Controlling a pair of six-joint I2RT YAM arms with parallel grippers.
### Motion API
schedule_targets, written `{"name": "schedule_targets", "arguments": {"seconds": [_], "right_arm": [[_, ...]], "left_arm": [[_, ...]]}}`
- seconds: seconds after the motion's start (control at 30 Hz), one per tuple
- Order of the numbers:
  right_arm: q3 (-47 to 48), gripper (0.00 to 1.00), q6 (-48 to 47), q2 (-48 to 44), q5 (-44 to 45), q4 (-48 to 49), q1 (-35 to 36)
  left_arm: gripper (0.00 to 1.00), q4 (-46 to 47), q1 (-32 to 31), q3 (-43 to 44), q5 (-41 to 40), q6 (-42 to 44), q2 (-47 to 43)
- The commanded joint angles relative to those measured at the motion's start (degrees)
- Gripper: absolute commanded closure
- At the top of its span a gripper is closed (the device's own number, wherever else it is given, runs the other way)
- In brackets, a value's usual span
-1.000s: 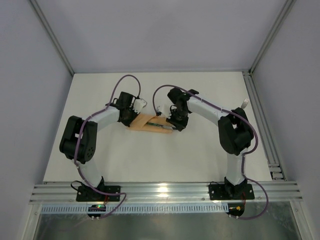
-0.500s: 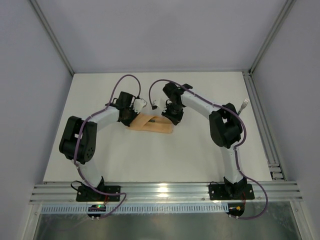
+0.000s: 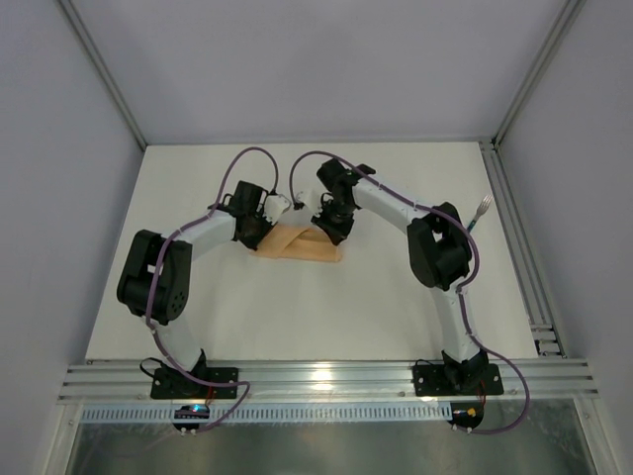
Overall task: Fold the napkin into a case and place the utensils inside
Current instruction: Stuff the knife into the folded napkin.
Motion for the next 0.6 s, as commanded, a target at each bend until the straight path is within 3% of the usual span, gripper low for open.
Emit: {"name": "schedule_targets", "arguments": {"seconds": [0.0,0.23,0.57], "right_arm": [[2.9,0.95,2.0,1.3,-2.2,2.1,0.3],[4.0,0.94,2.2,3.7,-3.0,1.1,0.3],[3.2,0.75,6.3,2.5,4.9,5.2,0.3]], "left_arm": [[0.97,2.2,0.1,-0.2,1.8,-0.1,-2.4],[0.97,2.2,0.1,-0.4,1.6,-0.1,-2.7],[0.97,2.3,0.1,-0.4,1.4,0.0,-2.2]]}}
